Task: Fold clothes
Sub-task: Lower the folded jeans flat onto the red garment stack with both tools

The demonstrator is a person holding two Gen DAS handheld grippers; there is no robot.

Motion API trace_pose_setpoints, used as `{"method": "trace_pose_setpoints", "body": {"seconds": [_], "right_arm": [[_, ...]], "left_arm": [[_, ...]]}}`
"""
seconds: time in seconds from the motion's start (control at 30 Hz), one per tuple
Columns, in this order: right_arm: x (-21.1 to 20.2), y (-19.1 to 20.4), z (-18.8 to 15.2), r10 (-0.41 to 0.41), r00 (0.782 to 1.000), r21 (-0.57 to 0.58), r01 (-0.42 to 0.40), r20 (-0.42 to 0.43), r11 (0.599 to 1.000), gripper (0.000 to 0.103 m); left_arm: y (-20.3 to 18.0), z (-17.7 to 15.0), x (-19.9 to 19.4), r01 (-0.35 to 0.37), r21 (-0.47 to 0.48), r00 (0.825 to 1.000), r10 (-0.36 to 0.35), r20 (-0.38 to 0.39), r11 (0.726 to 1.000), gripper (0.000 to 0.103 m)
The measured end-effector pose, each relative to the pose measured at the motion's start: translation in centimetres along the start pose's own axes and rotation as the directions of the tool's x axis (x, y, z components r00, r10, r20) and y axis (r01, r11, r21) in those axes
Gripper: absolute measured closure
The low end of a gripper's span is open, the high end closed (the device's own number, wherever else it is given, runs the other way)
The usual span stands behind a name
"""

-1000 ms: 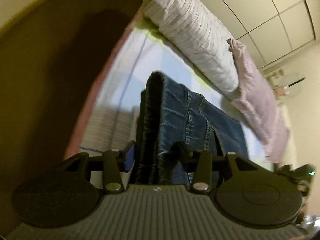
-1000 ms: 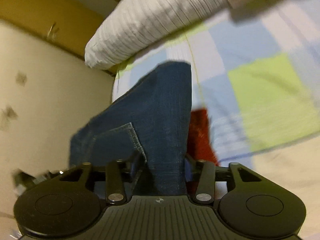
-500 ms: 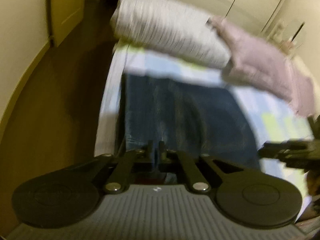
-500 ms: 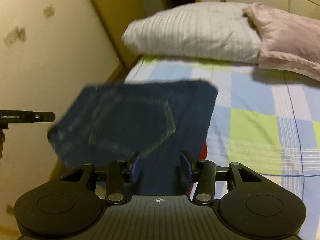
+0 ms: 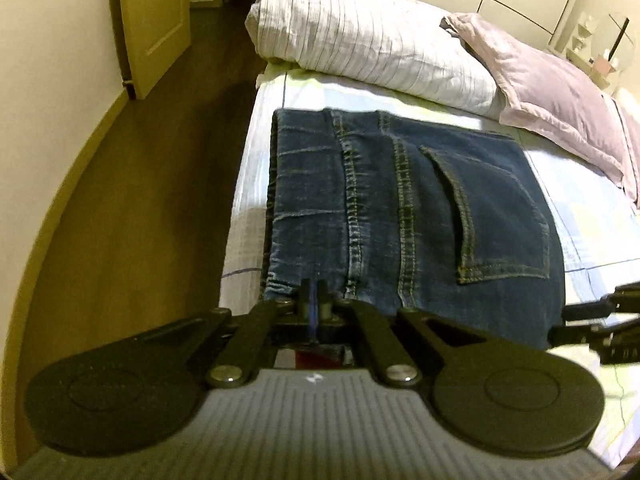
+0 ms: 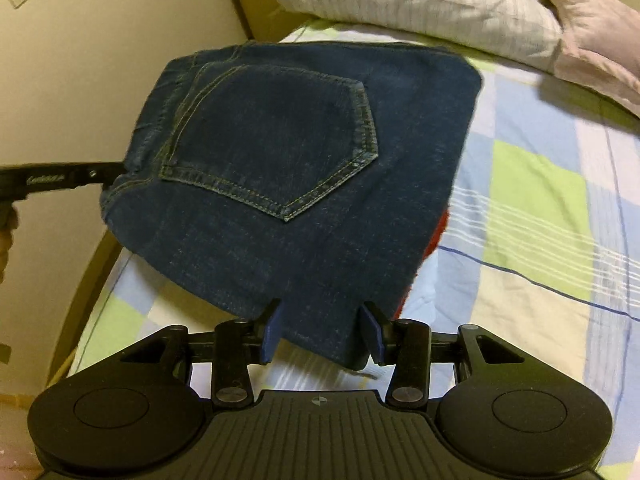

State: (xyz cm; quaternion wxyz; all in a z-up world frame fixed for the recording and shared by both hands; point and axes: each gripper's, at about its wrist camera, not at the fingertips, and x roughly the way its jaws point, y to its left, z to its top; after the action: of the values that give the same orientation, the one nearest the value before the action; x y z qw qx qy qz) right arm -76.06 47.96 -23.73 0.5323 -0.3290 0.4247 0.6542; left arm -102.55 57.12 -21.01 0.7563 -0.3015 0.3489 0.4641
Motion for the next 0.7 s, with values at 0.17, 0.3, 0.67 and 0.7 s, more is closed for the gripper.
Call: {"method": "trace_pose_setpoints", "body": {"seconds": [0.17, 0.3, 0.67, 0.7], "right_arm": [[-3.3, -1.1, 1.1, -0.054, 0.997, 0.078, 0.050, 0.052, 0.996, 0.057], [-2.3, -1.0, 2.3, -0.091, 0.994, 0.100, 0.085, 0.053, 0.991, 0.057], [-1.8, -1.8, 5.9, -0.137, 0.990, 0.209, 0.127, 0.034, 0.970, 0.057], [-2.2, -1.9, 6.5, -0.141, 0.989, 0.223, 0.128, 0.041, 0.966, 0.057]], "left_arm": [[-1.0, 1.1, -3.5, 0.018, -0.006, 1.000, -0.018, 0.008, 1.000, 0.102], [-2.2, 2.9, -3.2, 0.051, 0.009, 0.998, -0.052, 0.020, 0.999, 0.099], [-3.8, 5.7, -0.2, 0.025, 0.001, 0.995, -0.025, -0.094, 1.000, 0.094], [-4.1, 6.7, -0.2, 0.042, 0.002, 0.996, -0.041, -0.085, 0.999, 0.094]]}}
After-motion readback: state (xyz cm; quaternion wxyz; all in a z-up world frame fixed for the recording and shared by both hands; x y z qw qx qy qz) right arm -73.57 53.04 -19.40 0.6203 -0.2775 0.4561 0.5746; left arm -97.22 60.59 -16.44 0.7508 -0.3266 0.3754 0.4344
